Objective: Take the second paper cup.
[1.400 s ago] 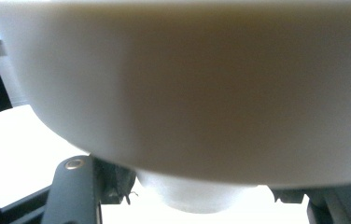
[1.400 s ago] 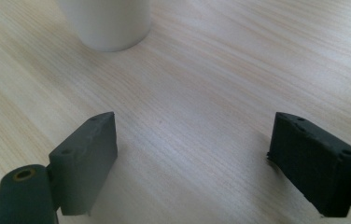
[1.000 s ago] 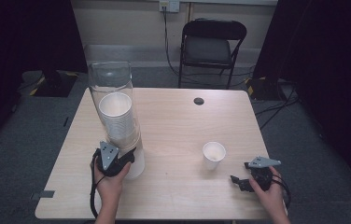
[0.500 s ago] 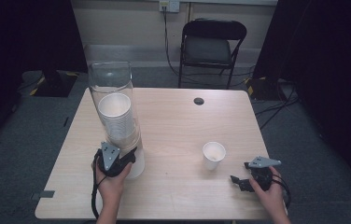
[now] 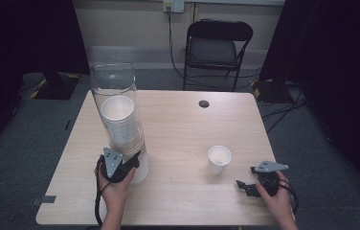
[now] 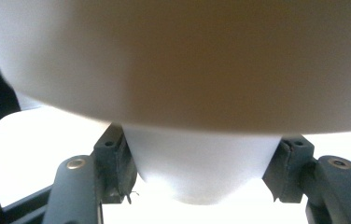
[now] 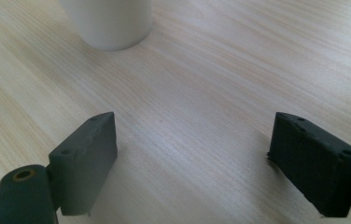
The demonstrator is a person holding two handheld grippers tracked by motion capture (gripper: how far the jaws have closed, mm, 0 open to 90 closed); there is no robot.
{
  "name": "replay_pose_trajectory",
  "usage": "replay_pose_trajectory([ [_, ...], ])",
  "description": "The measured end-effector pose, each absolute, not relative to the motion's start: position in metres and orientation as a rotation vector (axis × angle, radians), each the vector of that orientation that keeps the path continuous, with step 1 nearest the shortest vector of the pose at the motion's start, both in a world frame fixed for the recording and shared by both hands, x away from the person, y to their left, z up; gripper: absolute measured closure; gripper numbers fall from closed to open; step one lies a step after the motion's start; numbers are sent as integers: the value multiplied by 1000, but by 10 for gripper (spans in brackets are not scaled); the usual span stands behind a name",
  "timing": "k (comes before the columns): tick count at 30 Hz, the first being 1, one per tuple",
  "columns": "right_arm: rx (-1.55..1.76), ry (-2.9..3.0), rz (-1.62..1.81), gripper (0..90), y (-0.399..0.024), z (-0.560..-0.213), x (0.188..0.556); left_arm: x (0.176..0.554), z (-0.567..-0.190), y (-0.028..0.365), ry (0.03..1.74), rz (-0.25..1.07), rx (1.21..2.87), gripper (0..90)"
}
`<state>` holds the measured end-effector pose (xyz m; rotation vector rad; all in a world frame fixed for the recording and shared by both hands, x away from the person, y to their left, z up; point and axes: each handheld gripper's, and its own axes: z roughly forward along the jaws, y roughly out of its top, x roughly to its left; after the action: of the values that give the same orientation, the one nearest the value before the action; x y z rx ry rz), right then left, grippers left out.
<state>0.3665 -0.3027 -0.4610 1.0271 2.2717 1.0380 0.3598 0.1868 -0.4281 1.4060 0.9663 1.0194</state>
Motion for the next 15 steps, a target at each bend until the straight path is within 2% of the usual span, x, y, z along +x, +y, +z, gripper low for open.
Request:
replay_pose_trajectory([
  [6, 1027, 2272, 1038, 142, -303, -461, 366, 359, -428, 187, 970, 1028, 1436, 370],
  [9, 1029, 2273, 1039, 142, -303, -461, 366, 359, -438, 186, 1026, 1025, 1522, 377],
  [12, 1027, 2276, 1040, 141, -303, -461, 366, 358, -434, 184, 1067, 987, 1517, 376],
  [13, 1027, 2276, 1041, 141, -303, -461, 366, 358, -433, 187, 1045, 1003, 1577, 376],
  [15, 1026, 2275, 1040, 141, -303, -461, 366, 358, -433, 187, 1048, 1003, 1559, 374],
])
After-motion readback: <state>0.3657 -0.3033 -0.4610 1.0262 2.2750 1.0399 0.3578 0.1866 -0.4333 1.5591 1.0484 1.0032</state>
